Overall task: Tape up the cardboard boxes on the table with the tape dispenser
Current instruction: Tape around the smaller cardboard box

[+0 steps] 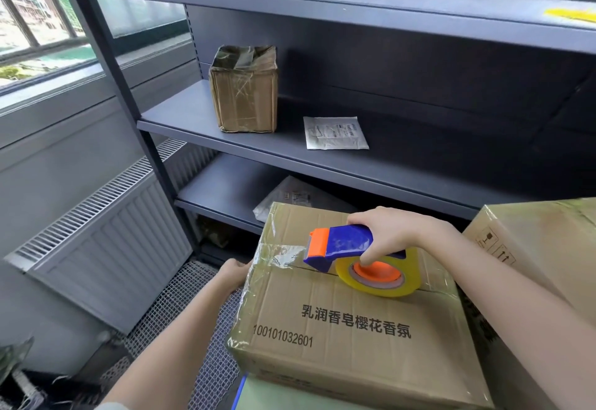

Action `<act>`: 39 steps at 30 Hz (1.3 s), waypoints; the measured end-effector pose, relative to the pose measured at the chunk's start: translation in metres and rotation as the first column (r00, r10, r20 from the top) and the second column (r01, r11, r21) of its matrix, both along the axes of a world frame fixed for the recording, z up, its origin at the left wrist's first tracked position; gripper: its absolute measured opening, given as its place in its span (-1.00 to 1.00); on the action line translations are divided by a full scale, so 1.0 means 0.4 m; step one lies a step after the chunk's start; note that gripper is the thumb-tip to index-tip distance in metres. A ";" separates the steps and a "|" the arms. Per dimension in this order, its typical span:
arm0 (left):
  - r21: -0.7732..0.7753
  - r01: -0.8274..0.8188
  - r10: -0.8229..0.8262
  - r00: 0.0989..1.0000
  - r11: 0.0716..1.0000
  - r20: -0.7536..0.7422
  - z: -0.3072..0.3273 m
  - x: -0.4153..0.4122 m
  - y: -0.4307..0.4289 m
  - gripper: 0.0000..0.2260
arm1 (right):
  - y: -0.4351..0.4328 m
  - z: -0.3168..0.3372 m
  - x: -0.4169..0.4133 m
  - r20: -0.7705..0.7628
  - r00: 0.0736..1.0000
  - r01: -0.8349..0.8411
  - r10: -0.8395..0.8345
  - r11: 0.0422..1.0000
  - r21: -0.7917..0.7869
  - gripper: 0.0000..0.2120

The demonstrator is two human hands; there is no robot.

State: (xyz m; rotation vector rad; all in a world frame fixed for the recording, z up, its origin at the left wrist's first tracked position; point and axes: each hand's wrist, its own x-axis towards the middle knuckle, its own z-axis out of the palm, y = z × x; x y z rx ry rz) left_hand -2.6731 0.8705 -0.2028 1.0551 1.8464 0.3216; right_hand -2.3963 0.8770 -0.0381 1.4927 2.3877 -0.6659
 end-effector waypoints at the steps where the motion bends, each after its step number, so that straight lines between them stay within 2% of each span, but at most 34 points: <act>1: 0.091 -0.021 0.025 0.999 0.996 -0.042 0.004 0.005 0.002 -0.87 | 0.002 0.000 -0.001 0.003 1.000 -0.002 0.002 1.000 0.000 -0.59; 3: 0.210 -0.045 0.063 0.995 0.977 -0.078 0.030 0.017 0.015 -0.80 | 0.005 -0.001 -0.002 0.011 1.000 -0.007 0.007 1.000 -0.006 -0.60; 4: 0.226 -0.076 0.086 0.996 0.971 -0.033 0.044 0.017 0.020 -0.73 | 0.008 -0.002 -0.004 0.015 1.000 -0.010 0.010 1.000 -0.009 -0.60; 6: 0.174 -0.145 0.129 0.987 0.974 0.098 0.071 0.017 0.024 -0.59 | 0.012 -0.004 -0.008 0.024 0.999 -0.023 0.023 1.000 -0.010 -0.60; 7: 0.159 -0.114 0.104 0.992 0.981 0.068 0.084 0.026 0.018 -0.55 | 0.013 -0.005 -0.011 0.032 0.999 -0.031 0.031 0.999 -0.008 -0.59; 9: 0.194 0.027 -0.003 0.992 0.981 -0.126 0.084 0.057 -0.004 -0.58 | 0.014 -0.003 -0.020 0.053 0.997 -0.049 0.049 0.999 0.001 -0.58; 11: 0.255 0.067 -0.002 0.970 0.965 -0.245 0.073 0.083 -0.026 -0.62 | 0.012 0.001 -0.030 0.068 0.996 -0.067 0.066 0.998 0.018 -0.61; 14: 0.319 0.054 0.039 0.960 0.946 -0.278 0.068 0.087 -0.026 -0.63 | 0.013 0.000 -0.044 0.087 0.994 -0.073 0.070 0.997 0.036 -0.64; 21: 0.328 0.066 0.046 0.945 0.942 -0.324 0.072 0.051 0.024 -0.63 | 0.024 -0.001 -0.093 0.083 0.996 -0.044 0.043 0.999 0.015 -0.63; 25: 0.328 0.094 0.025 0.940 0.940 -0.340 0.082 0.035 0.043 -0.74 | 0.028 -0.001 -0.117 0.072 0.997 -0.026 0.025 1.000 0.014 -0.63; 27: 0.430 0.234 -0.011 0.888 0.872 -0.461 0.090 0.047 0.029 -0.80 | 0.029 0.002 -0.121 0.079 0.996 -0.028 0.028 1.000 0.004 -0.63; 29: 0.551 0.442 -0.123 0.846 0.708 -0.520 0.080 0.064 0.013 -0.62 | 0.030 0.004 -0.121 0.080 0.996 -0.034 0.035 0.999 -0.013 -0.61; 31: 0.484 0.645 -0.310 0.736 0.592 -0.602 0.067 0.078 0.001 -0.55 | 0.031 0.005 -0.121 0.085 0.996 -0.038 0.040 0.999 -0.021 -0.60; 32: 0.419 0.711 -0.350 0.666 0.564 -0.659 0.059 0.080 -0.003 -0.43 | 0.032 0.005 -0.121 0.094 0.995 -0.039 0.040 0.999 -0.020 -0.59; 34: 0.314 0.782 -0.366 0.552 0.538 -0.749 0.051 0.079 -0.008 -0.15 | 0.032 0.005 -0.117 0.117 0.993 -0.029 0.032 0.999 -0.022 -0.58; 35: 0.297 0.780 -0.356 0.541 0.550 -0.762 0.048 0.080 -0.009 -0.12 | 0.030 0.004 -0.113 0.125 0.992 -0.021 0.025 0.999 -0.028 -0.57; 39: 0.279 0.760 -0.361 0.554 0.587 -0.750 0.055 0.087 -0.009 -0.24 | 0.018 0.002 -0.093 0.125 0.992 -0.020 0.023 0.999 -0.025 -0.55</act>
